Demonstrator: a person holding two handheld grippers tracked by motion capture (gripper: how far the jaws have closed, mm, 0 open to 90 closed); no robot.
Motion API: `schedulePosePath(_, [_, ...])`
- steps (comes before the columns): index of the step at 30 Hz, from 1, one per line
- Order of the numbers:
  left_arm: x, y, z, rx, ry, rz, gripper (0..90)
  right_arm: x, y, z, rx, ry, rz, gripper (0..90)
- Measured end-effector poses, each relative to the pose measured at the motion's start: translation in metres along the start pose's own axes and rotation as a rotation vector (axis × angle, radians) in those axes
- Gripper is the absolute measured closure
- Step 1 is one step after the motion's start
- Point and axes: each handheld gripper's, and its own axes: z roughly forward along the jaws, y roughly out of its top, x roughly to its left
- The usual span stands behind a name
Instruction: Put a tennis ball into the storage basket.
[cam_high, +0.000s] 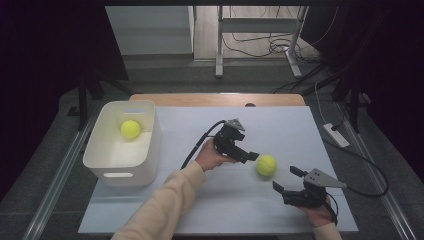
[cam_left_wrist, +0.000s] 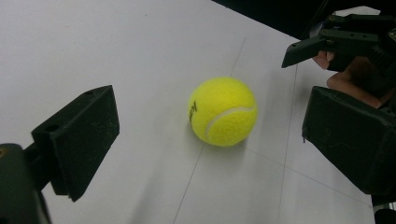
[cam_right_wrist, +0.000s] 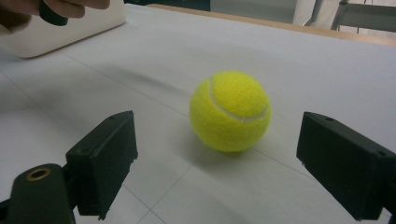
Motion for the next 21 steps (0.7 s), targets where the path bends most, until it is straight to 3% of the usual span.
schedulePosePath(21, [-0.002, 0.002, 0.023, 0.029, -0.030, 0.004, 4.5, -0.001, 0.000, -0.002, -0.001, -0.002, 0.006, 12.2])
